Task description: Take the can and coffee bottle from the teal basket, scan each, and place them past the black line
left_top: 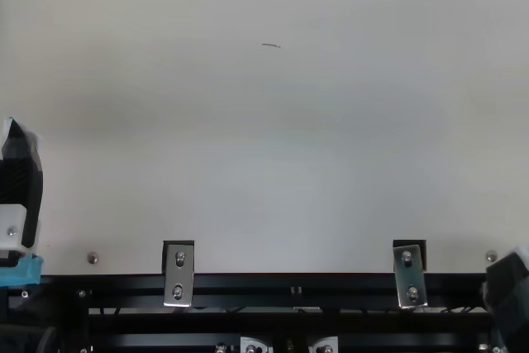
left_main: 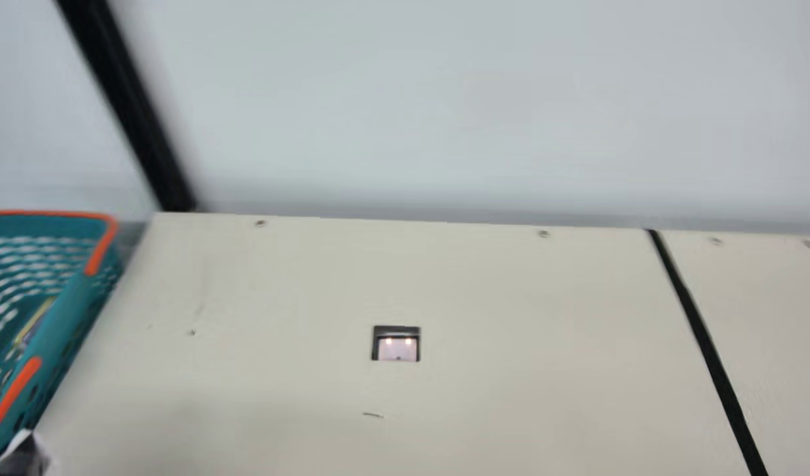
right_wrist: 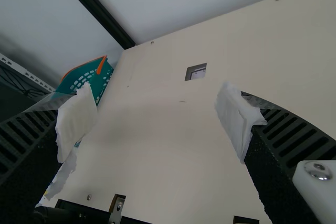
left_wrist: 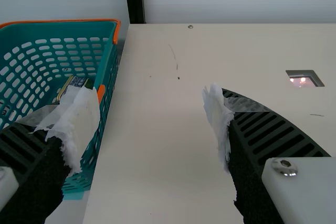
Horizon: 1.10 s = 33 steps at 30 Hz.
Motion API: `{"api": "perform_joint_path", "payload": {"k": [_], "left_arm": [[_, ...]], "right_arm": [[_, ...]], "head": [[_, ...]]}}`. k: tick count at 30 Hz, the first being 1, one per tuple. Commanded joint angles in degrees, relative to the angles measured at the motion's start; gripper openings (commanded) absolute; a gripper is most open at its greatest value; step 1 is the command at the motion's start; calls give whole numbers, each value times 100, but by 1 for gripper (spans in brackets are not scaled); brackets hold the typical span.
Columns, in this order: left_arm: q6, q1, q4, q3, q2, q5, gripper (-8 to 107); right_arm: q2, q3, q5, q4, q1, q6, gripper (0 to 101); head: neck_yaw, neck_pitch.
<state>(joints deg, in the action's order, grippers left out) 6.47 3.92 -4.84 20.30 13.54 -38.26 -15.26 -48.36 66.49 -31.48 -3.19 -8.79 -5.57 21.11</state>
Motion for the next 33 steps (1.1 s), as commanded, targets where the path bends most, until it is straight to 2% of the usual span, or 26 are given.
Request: {"api": "perform_joint_path", "payload": {"k": [1, 10, 17, 33], "left_arm": [[0, 0, 0, 0, 0, 0, 90], [0, 0, 0, 0, 0, 0, 90], [0, 0, 0, 0, 0, 0, 90], [82, 37, -53, 2, -11, -47, 90]], "right_arm": [[0, 0, 0, 0, 0, 0, 101], [0, 0, 0, 0, 0, 0, 101], [0, 0, 0, 0, 0, 0, 101], [0, 0, 0, 0, 0, 0, 101]], "head": [[-399, 41], [-2391, 315], [-3458, 373], [-3458, 373]]}}
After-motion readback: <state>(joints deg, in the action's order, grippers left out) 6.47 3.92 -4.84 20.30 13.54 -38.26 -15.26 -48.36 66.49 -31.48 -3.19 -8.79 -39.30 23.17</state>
